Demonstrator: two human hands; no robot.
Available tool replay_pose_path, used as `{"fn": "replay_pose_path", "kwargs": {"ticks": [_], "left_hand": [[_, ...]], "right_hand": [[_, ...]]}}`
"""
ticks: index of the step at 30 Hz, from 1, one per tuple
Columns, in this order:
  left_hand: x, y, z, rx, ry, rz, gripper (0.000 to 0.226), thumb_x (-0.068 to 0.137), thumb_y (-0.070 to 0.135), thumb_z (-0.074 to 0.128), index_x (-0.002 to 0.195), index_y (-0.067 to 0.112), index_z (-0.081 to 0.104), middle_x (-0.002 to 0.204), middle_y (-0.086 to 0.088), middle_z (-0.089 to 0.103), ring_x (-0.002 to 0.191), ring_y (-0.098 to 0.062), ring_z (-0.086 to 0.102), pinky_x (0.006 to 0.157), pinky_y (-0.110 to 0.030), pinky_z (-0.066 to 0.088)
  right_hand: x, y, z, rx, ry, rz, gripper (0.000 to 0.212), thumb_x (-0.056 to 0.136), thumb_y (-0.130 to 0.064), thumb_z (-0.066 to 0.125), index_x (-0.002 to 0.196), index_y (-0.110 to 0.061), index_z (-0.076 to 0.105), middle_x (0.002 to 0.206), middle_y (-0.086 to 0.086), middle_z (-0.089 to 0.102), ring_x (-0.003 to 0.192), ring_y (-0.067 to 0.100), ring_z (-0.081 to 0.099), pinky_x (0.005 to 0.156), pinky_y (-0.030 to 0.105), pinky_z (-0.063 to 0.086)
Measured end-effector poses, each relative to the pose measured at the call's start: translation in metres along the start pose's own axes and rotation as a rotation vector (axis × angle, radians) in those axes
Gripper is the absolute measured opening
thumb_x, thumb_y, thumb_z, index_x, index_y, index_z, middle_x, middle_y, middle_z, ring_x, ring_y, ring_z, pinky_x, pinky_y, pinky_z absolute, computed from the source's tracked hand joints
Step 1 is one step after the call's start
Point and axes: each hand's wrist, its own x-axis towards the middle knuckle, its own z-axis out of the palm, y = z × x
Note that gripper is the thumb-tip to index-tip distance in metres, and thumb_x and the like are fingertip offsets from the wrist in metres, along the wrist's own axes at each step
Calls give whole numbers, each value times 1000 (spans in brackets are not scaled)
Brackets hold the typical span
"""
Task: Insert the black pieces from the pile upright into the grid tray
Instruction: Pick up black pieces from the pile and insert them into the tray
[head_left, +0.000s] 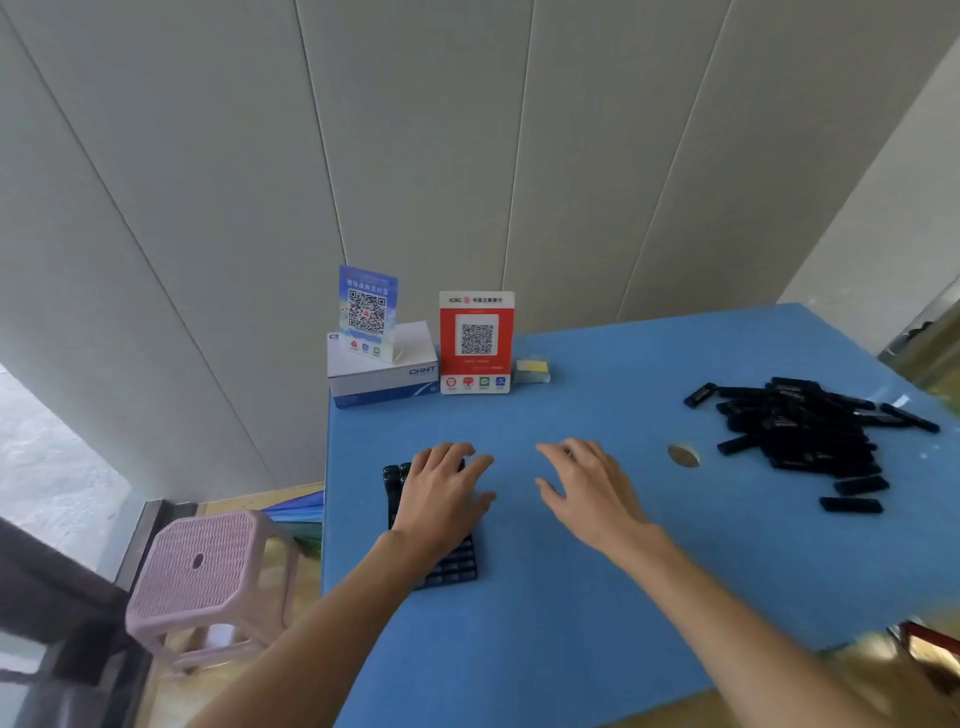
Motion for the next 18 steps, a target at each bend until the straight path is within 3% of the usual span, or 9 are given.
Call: {"fn": "replay_pose_path", "kwargs": {"ticks": [8,15,18], "left_hand": [[20,99,18,-16,27,50,44,67,36,81,106,23,66,104,-1,66,97,-22,63,82,-38,49],[30,232,59,-80,12,14,44,62,36,83,102,25,67,97,5,67,89,-18,64,78,-34,51],[37,284,80,-110,-33,-20,42,69,36,79,107,24,67,101,2,67,93,-22,64,81,-38,50]], "right_hand": [[-59,90,-43,-8,-31,110,42,95,-37,45,134,-21,42,122,-1,51,115,20,46,91,34,43],[-136,215,-90,-50,-49,144,46,96,-39,42,139,-23,37,126,-3,49,118,18,44,94,31,42],[-168,266,-110,-71,-32,158,45,96,-38,43,138,-22,39,127,-3,50,118,18,45,93,30,43]]}}
